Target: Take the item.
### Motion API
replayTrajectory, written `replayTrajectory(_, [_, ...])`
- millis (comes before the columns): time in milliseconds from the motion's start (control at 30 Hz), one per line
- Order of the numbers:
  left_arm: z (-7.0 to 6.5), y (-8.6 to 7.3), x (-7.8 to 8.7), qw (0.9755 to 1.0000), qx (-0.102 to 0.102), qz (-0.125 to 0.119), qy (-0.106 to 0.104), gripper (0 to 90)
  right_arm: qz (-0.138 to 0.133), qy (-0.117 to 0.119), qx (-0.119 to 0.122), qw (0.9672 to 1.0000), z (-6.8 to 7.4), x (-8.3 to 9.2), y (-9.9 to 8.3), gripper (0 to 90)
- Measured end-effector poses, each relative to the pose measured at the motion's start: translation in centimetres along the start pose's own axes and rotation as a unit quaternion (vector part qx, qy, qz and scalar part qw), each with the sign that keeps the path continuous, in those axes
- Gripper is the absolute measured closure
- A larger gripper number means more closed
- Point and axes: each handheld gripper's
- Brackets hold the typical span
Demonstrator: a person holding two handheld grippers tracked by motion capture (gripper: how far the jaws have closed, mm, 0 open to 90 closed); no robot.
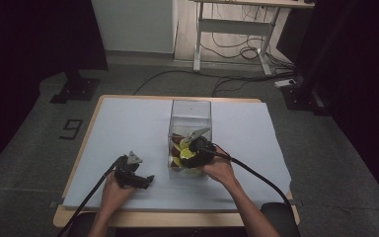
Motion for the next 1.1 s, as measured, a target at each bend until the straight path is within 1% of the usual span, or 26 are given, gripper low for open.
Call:
replayTrajectory(33, [0.0, 0.0, 0.0, 1.0, 0.0, 0.0, 0.0, 0.0, -0.005, 0.004, -0.005, 1.0, -0.1, 0.1, 0.0, 37.7])
replayTrajectory(100, [0.0, 0.0, 0.0, 1.0, 0.0, 0.0, 0.0, 0.0, -0.007, 0.004, -0.008, 0.9999, -0.1, 0.2, 0.1, 37.7])
replayTrajectory(167, [0.0, 0.0, 0.0, 1.0, 0.0, 0.0, 0.0, 0.0, -0.018, 0.006, -0.012, 0.9998, -0.2, 0.6, 0.3, 37.8])
replayTrajectory(367, [0.0, 0.0, 0.0, 1.0, 0.0, 0.0, 0.0, 0.0, -0.025, 0.006, -0.009, 0.9996, -0.4, 1.3, 0.5, 37.7])
replayTrajectory(400, [0.0, 0.0, 0.0, 1.0, 0.0, 0.0, 0.0, 0.0, -0.027, 0.01, -0.008, 0.9996, -0.3, 1.6, 0.6, 37.7])
replayTrajectory(567, [0.0, 0.0, 0.0, 1.0, 0.0, 0.0, 0.0, 0.0, -0.031, 0.013, -0.01, 0.9994, -0.4, 2.1, 0.7, 37.7])
replayTrajectory(933, [0.0, 0.0, 0.0, 1.0, -0.001, 0.0, 0.0, 0.0, -0.042, 0.01, -0.008, 0.999, -0.8, 3.3, 0.9, 37.7])
replayTrajectory(1000, [0.0, 0.0, 0.0, 1.0, -0.001, 0.0, 0.0, 0.0, -0.048, 0.019, -0.013, 0.9986, -0.9, 3.7, 0.9, 37.7])
replayTrajectory(1100, [0.0, 0.0, 0.0, 1.0, -0.001, 0.0, 0.0, 0.0, -0.053, 0.022, -0.015, 0.9982, -1.0, 3.9, 1.0, 37.7])
Point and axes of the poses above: each handheld gripper's, and its own axes: x roughly backward along the jaws, y roughly out of its top, z roughly to its left, and after that the axes turned 14 degrees about -y, right-handed
